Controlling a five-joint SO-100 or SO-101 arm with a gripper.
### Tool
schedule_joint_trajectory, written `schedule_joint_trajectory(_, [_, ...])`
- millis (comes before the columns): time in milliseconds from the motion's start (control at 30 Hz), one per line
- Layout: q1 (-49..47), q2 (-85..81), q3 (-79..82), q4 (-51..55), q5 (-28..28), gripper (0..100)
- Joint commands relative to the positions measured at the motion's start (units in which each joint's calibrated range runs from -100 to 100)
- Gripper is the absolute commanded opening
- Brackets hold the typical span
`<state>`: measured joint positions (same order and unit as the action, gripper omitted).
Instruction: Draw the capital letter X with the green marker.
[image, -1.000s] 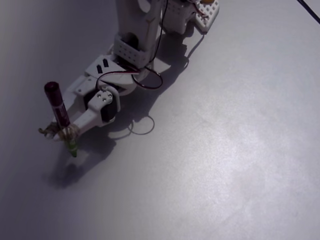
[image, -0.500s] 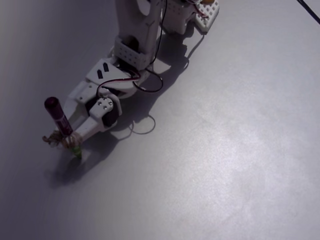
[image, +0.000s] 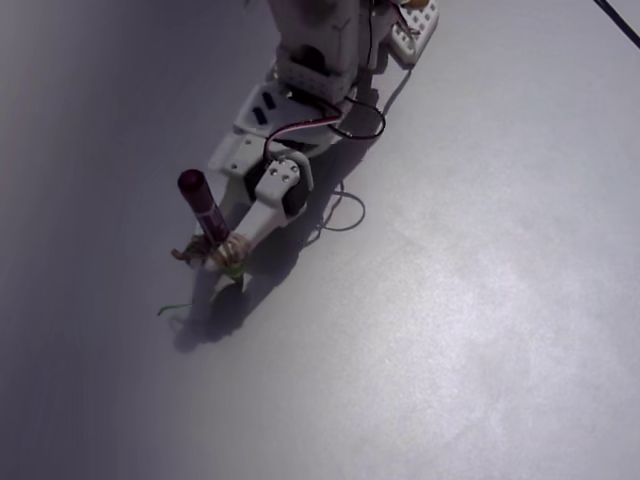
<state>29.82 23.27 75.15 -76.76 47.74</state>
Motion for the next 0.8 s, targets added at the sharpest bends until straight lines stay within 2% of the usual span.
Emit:
schedule_joint_trajectory(0, [-0.4,-2.3,1.3,-2.0,0.0,1])
schedule_joint_trajectory(100, [0.3,-1.1,-8.3,-0.6,0.4,1])
schedule_joint_trajectory(267, [-0.9,-0.6,-28.4,8.0,-0.3,1])
schedule_joint_trajectory(333, [-1.4,-0.1,-31.6,10.0,-0.3,1])
schedule_joint_trajectory(767, [-0.8,2.2,-15.7,4.6,-0.9,1])
